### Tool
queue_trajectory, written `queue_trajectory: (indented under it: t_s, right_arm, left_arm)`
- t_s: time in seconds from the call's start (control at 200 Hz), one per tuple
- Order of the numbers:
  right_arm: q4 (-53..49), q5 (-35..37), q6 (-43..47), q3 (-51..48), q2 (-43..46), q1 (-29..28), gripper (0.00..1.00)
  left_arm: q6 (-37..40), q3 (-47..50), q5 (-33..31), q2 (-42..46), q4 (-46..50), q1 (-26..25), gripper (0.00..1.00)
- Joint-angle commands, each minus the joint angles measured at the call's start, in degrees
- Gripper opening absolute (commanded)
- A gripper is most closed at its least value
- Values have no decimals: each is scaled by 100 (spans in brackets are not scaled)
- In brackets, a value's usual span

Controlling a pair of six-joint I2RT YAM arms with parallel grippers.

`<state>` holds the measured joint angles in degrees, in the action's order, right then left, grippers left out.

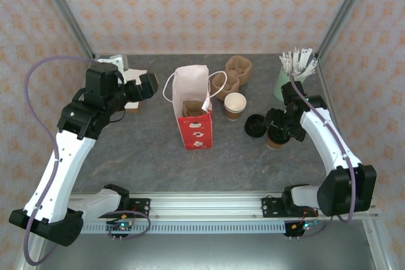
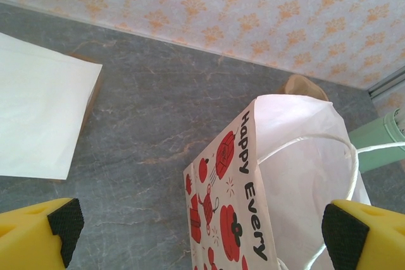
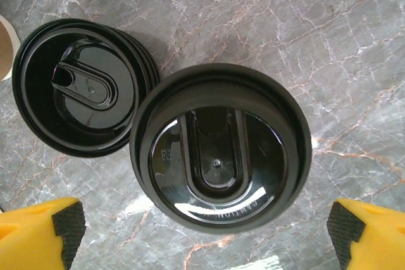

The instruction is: Pack the takeout coffee

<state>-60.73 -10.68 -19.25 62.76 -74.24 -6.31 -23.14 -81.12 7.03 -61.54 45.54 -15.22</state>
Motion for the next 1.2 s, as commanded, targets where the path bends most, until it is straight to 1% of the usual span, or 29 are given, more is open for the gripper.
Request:
queue_trajectory:
  t_s: [0.0, 0.265, 0.49, 0.566, 0.636, 0.926, 1.086, 1.196]
  right_arm:
    - [99, 3, 88, -11, -134, 41, 99]
    - [113, 196, 157, -78, -297, 48, 100]
    - [209, 128, 185, -106, -503, 54, 88]
    - [186, 161, 195, -98, -559, 59, 87]
    - [168, 179, 238, -114, -577, 58, 84]
    - [118, 134, 291, -176, -694, 58, 83]
    - [70, 94, 335, -253, -798, 58, 80]
    - [72, 118, 343, -321, -840, 57, 80]
  left_arm:
    - [-77, 70, -16, 52, -149, 46, 100]
    - [-68, 49, -17, 61, -124, 42, 100]
    - [-33, 9, -28, 20, -93, 45, 100]
    - [-20, -17, -35, -2, -53, 46, 100]
    - [-14, -27, -26, -6, -37, 46, 100]
    - [-16, -70, -33, 8, -26, 46, 100]
    - [-15, -62, -35, -6, -27, 46, 100]
    - [-12, -63, -26, -13, -28, 46, 100]
